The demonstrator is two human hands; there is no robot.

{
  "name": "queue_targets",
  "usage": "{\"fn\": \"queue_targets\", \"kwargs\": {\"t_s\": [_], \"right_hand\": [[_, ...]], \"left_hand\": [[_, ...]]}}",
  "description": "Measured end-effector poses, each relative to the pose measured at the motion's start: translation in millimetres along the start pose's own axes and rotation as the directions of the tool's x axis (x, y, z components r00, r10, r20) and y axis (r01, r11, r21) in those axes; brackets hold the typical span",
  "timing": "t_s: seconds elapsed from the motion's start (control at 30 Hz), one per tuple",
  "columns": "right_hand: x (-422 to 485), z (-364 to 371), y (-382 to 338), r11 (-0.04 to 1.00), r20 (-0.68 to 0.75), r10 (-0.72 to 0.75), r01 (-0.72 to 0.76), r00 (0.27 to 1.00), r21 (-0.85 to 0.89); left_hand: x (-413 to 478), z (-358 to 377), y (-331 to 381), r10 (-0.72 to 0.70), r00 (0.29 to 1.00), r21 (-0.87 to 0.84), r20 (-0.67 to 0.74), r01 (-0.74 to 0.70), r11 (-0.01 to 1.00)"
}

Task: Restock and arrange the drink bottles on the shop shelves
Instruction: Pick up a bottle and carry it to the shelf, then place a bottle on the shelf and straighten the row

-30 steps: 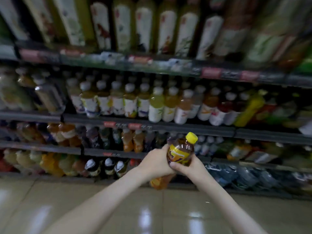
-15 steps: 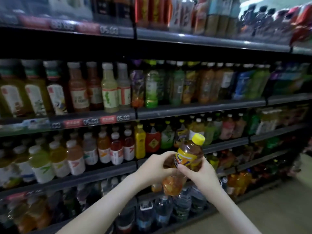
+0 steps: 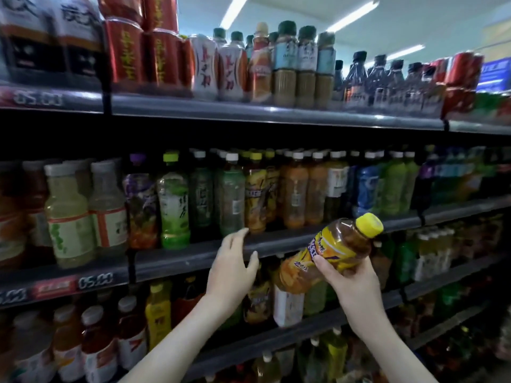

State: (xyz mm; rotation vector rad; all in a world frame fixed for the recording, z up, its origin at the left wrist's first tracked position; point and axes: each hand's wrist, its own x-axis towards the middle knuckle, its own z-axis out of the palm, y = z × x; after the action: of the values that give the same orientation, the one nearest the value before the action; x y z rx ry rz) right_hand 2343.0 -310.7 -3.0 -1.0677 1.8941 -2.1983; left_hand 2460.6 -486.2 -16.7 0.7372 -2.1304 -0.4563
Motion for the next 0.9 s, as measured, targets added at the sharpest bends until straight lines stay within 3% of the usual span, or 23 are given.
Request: {"fn": "queue_targets", "kwargs": {"t_s": [0.2,0.43,0.63,0.9], "right_hand": [[81.3,13.4,16.6,0.986,-0.013,-0.137,0.137,0.991,0.093],[156.8,54.4,35.9,0.984,0.113,-0.163,0.153,0.980,0.087],[197.7,79.0,46.8,0.985,0.234,-0.105,0.133,0.967,-0.109],[204.9,106.1,63.9,0.909,0.306,-0.127,0.234,0.944,-0.344]], "left_hand": [[72.8,20.5,1.0,-0.049,0.969,0.154,-0.243,0.088,0.984],[107.7,43.4,-2.0,-0.143,0.953,0.169,-0.269,0.192,0.967],[113.3,55.4,-14.9,-0.129,0.934,0.279,-0.332,0.228,0.933],[112.9,58.1,-11.8,-0.131,0.922,0.304,-0.363,0.250,0.919]]}}
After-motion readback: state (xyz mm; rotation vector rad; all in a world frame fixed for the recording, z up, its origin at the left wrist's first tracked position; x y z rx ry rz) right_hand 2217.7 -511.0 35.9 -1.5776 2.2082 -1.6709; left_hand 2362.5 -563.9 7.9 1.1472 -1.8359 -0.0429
